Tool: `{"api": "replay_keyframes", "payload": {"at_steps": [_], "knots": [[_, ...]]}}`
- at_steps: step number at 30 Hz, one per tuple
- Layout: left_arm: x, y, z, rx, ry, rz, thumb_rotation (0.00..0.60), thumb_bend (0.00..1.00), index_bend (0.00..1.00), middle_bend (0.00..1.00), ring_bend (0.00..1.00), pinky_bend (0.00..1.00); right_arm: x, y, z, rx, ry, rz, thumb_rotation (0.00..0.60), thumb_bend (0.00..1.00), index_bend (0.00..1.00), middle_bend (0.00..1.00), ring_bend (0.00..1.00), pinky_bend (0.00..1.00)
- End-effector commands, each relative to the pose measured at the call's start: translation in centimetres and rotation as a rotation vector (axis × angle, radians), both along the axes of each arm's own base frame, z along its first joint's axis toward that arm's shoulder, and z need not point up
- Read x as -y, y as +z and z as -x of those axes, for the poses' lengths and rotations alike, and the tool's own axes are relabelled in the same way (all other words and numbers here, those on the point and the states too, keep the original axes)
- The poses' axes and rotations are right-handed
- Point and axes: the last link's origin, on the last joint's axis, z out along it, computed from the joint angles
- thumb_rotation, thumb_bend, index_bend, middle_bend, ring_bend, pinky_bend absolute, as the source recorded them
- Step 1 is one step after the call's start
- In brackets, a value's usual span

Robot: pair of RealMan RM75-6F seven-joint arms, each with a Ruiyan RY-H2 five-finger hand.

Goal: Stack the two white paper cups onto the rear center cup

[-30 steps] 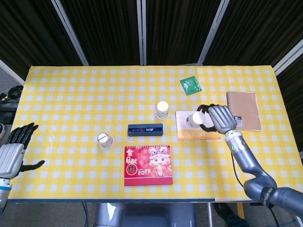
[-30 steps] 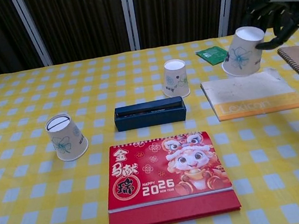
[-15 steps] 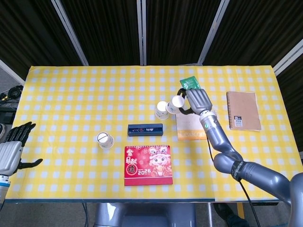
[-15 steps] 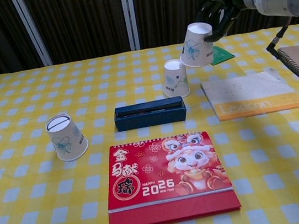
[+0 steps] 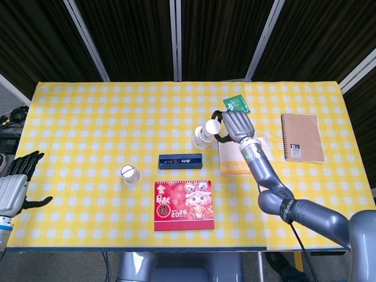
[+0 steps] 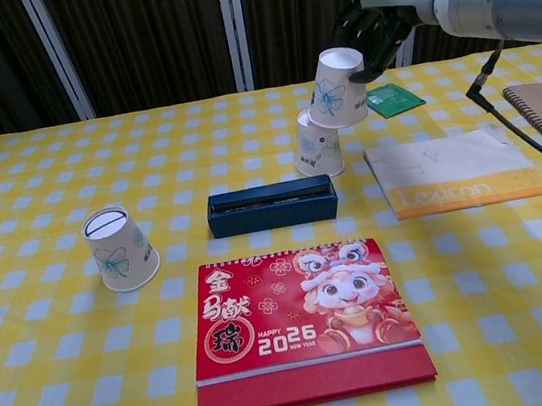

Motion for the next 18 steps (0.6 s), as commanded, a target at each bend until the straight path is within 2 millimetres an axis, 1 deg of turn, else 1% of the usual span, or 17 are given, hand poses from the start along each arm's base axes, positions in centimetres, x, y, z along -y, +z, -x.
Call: {"api": "replay_keyframes", "payload": {"at_steps": [1,5,9,12,15,18], "knots": [[0.0,0.1,0.1,-0.001,0.002,-0.005,0.600,0.00,0.00,0.00,0.00,0.00,0.2,-0.3,-0.5,0.001,0.011,0.009,0.600,0.29,0.48,0.49,0.40,0.47],[0.0,0.1,0.1,0.000,0.006,-0.005,0.600,0.00,0.00,0.00,0.00,0.00,0.5,-0.5,-1.0,-0.005,0.023,0.024,0.600,0.29,0.48,0.49,0.40,0.47],[-0.1,0.2,0.2,0.000,0.007,-0.006,0.600,0.00,0.00,0.00,0.00,0.00,0.8,-0.7,-1.1,-0.022,0.021,0.025,0.600,0.29,0.48,0.49,0.40,0.47],[-0.2,0.2,0.3,-0.001,0.011,-0.008,0.600,0.00,0.00,0.00,0.00,0.00,0.9,-1.2,-1.3,-0.037,0.023,0.002,0.600,0.29,0.48,0.49,0.40,0.47],[-0.2,0.3,0.3,0.000,0.014,-0.009,0.600,0.00,0.00,0.00,0.00,0.00,0.9,-1.1,-1.5,-0.048,0.033,-0.009,0.600,0.29,0.48,0.49,0.40,0.47],[-0.2,0.3,0.4,0.001,0.016,-0.011,0.600,0.00,0.00,0.00,0.00,0.00,0.9,-1.1,-1.7,-0.067,0.042,-0.013,0.600,0.29,0.45,0.46,0.40,0.47]]}}
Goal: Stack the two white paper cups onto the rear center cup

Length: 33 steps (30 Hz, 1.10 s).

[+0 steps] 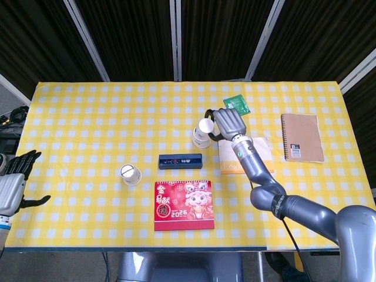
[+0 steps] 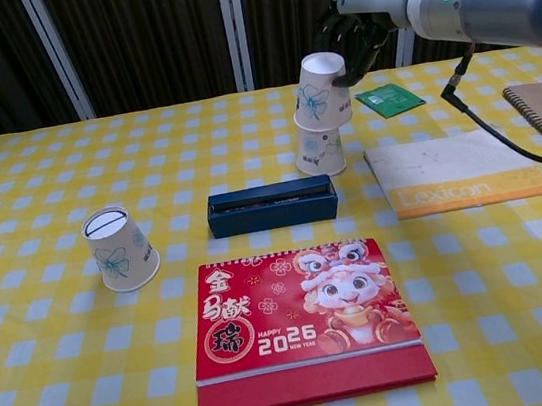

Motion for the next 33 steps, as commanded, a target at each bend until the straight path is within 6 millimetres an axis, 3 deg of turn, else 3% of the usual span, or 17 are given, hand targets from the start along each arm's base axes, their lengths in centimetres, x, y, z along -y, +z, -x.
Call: {"api": "replay_keyframes", "payload": {"at_steps": [1,6,8,16,21,26,33], "knots": [[0.0,0.0,0.0,0.000,0.001,0.000,0.600,0.00,0.00,0.00,0.00,0.00,0.0,0.0,-0.1,-0.015,0.005,-0.009,0.600,0.29,0.43,0.43,0.39,0.47],[0.0,0.1,0.0,0.002,-0.001,-0.001,0.600,0.00,0.00,0.00,0.00,0.00,-0.2,-0.2,-0.3,-0.011,-0.004,-0.034,0.600,0.23,0.14,0.12,0.20,0.39],[0.0,0.1,0.0,0.004,-0.003,-0.001,0.600,0.00,0.00,0.00,0.00,0.00,-0.3,-0.2,-0.4,-0.010,0.000,-0.023,0.600,0.22,0.09,0.07,0.16,0.35],[0.0,0.2,0.0,0.008,-0.003,-0.002,0.600,0.00,0.00,0.00,0.00,0.00,-0.6,0.2,-0.5,-0.008,0.018,0.008,0.600,0.21,0.08,0.06,0.13,0.27],[0.1,0.2,-0.1,0.009,-0.010,-0.001,0.600,0.00,0.00,0.00,0.00,0.00,-1.6,1.9,0.2,-0.012,0.053,0.036,0.600,0.20,0.09,0.05,0.10,0.17],[0.3,0.3,-0.1,0.011,-0.030,-0.009,0.600,0.00,0.00,0.00,0.00,0.00,-4.5,5.9,3.2,-0.035,0.123,0.125,0.600,0.01,0.08,0.00,0.00,0.00],[0.2,-0.1,-0.5,0.016,-0.072,0.002,0.600,0.00,0.00,0.00,0.00,0.00,-9.7,10.4,8.1,-0.018,0.147,0.191,0.600,0.00,0.03,0.00,0.00,0.00]]}}
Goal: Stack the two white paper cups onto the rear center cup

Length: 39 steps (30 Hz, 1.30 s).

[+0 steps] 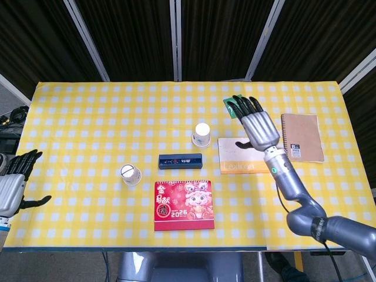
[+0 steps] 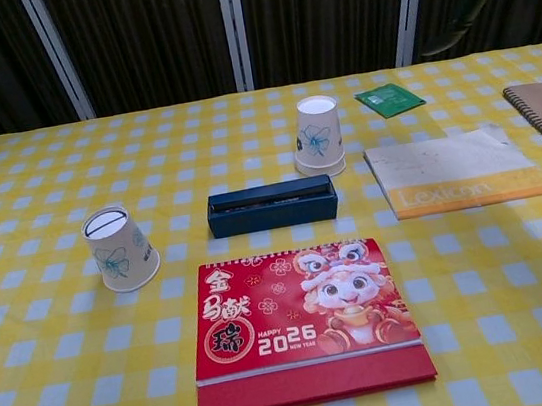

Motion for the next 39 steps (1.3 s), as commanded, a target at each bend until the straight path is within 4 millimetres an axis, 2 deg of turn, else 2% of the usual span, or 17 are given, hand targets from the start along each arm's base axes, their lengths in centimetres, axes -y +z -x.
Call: {"api": "replay_keyframes", "payload": {"at_steps": [1,5,9,15,18,23,25,33,39], "knots": [[-0.3,-0.3,-0.3,0.002,-0.032,0.006,0.600,0.00,0.00,0.00,0.00,0.00,-4.5,3.2,4.1,0.019,-0.001,0.036,0.600,0.00,0.03,0.00,0.00,0.00],[-1.6,-0.9,-1.1,-0.006,-0.102,0.035,0.600,0.00,0.00,0.00,0.00,0.00,-9.3,5.0,8.3,0.033,-0.032,0.048,0.600,0.00,0.03,0.00,0.00,0.00],[-3.0,-1.5,-2.5,-0.052,-0.194,0.073,0.600,0.00,0.00,0.00,0.00,0.00,-13.1,5.3,11.1,0.017,-0.061,0.043,0.600,0.00,0.02,0.00,0.00,0.00],[-5.8,-3.9,-4.8,-0.090,-0.296,0.201,0.600,0.00,0.00,0.00,0.00,0.01,-16.8,4.3,12.9,-0.007,-0.121,0.039,0.600,0.00,0.01,0.00,0.00,0.00],[-7.3,-5.3,-6.0,-0.128,-0.359,0.262,0.600,0.07,0.00,0.00,0.00,0.05,-18.0,3.8,13.1,0.015,-0.144,0.043,0.600,0.00,0.00,0.00,0.00,0.00],[-8.9,-7.4,-6.9,-0.193,-0.404,0.310,0.600,0.21,0.07,0.09,0.09,0.19,-18.4,3.8,13.4,0.021,-0.166,0.035,0.600,0.00,0.00,0.00,0.00,0.00],[-9.2,-8.1,-7.0,-0.215,-0.411,0.323,0.600,0.24,0.10,0.12,0.12,0.21,-18.4,3.9,13.4,0.021,-0.167,0.038,0.600,0.00,0.00,0.00,0.00,0.00],[-9.8,-10.9,-6.9,-0.257,-0.415,0.377,0.600,0.25,0.14,0.15,0.16,0.27,-18.3,4.5,13.6,0.047,-0.174,0.036,0.600,0.00,0.00,0.00,0.00,0.00],[-10.7,-12.9,-7.8,-0.243,-0.418,0.375,0.600,0.28,0.16,0.16,0.17,0.29,-18.1,4.7,13.6,0.055,-0.179,0.035,0.600,0.00,0.00,0.00,0.00,0.00]]}}
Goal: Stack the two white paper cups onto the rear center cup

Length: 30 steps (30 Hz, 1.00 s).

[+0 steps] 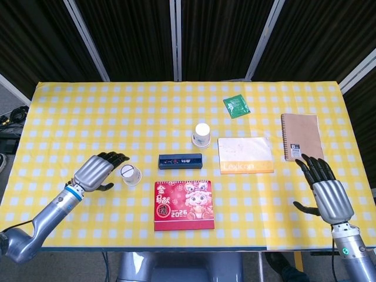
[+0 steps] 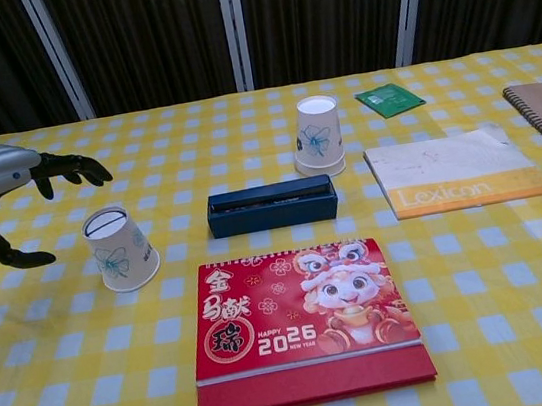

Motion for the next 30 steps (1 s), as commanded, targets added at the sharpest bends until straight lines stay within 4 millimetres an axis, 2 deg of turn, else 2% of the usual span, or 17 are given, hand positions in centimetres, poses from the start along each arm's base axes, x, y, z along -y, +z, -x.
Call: {"api": "replay_keyframes", "payload": {"at_steps": [1,7,16,22,27,30], "knots": [[-0.7,-0.8,-0.5,0.009,-0.002,-0.011,0.600,0.29,0.16,0.16,0.17,0.29,0.0,0.0,0.0,0.000,0.000,-0.004,0.600,0.00,0.00,0.00,0.00,0.00],[-1.4,-2.2,-1.4,0.035,-0.010,0.024,0.600,0.31,0.21,0.20,0.22,0.32,0.1,-0.2,0.0,-0.009,0.002,0.004,0.600,0.00,0.00,0.00,0.00,0.00],[-2.0,-2.4,-1.6,-0.080,-0.071,0.040,0.600,0.31,0.40,0.36,0.35,0.41,0.3,-0.4,0.1,-0.005,0.010,0.014,0.600,0.00,0.00,0.00,0.00,0.00],[-2.2,-2.3,-1.6,-0.088,-0.061,0.030,0.600,0.31,0.48,0.43,0.42,0.49,0.5,-0.4,0.2,-0.003,0.008,0.017,0.600,0.00,0.00,0.00,0.00,0.00],[-2.5,-2.0,-1.9,-0.057,-0.044,0.010,0.600,0.31,0.49,0.44,0.43,0.51,0.5,-0.4,0.3,-0.002,0.007,0.022,0.600,0.00,0.00,0.00,0.00,0.00],[-3.1,-1.2,-2.9,-0.010,-0.051,-0.019,0.600,0.31,0.49,0.44,0.43,0.51,0.6,-0.3,0.3,-0.001,0.005,0.025,0.600,0.00,0.00,0.00,0.00,0.00]]}}
